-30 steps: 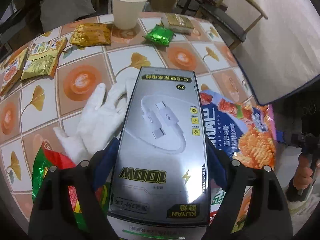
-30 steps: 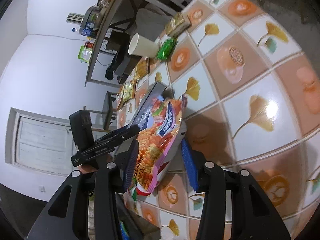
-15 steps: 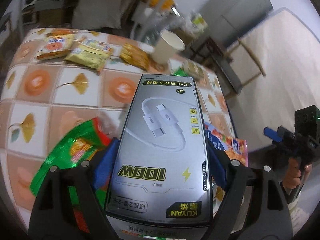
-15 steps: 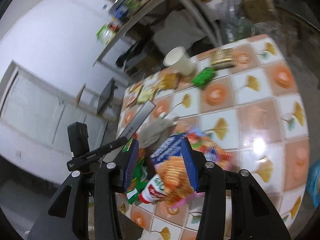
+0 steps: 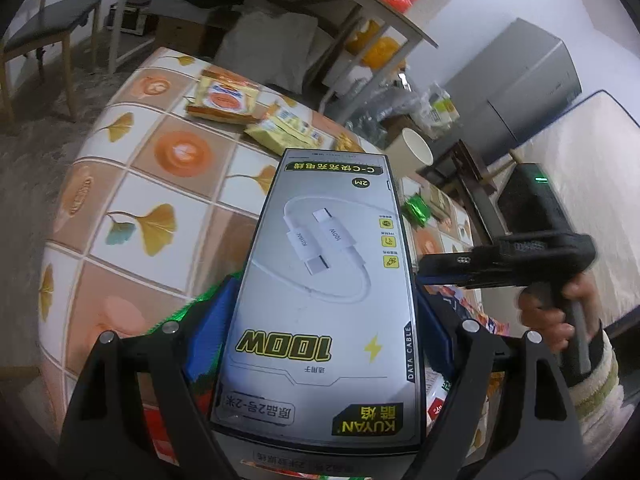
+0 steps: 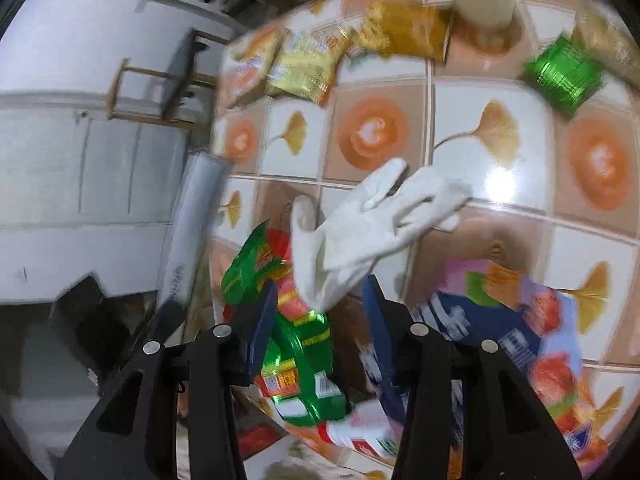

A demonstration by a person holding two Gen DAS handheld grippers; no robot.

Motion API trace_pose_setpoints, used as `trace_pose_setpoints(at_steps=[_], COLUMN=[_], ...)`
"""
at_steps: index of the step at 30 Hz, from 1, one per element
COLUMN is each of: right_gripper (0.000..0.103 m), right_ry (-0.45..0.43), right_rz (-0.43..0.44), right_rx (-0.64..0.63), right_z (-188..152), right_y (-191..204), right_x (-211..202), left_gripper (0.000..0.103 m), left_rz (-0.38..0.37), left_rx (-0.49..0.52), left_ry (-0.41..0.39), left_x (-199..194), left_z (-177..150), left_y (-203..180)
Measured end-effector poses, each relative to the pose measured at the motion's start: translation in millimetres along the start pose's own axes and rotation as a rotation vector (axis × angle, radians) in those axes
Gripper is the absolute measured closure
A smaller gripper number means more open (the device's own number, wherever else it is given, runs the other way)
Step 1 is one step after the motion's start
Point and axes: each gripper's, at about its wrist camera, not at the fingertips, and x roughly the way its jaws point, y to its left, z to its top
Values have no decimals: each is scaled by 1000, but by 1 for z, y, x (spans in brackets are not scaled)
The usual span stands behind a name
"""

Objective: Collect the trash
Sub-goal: 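Grasp the white glove with the right tool while the left tool holds the cable box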

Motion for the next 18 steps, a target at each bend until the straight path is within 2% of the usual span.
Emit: trace_pose_setpoints(at_steps=[9,11,18], right_gripper=[59,59,66], right_ry=[42,40,31], right_rz=[-106,-136,-333], right_rx=[89,74,-68], right_z=[24,27,31], right_y=[-3,0,21], right_x=[45,50,71], left_gripper=[25,25,25], left_rz=[7,7,-1], left_rx=[-3,-1,-1], left_ry=[-37,-36,-34], left_x=[-12,-12,-13], left_z=[1,1,0], left_y=[9,10,9])
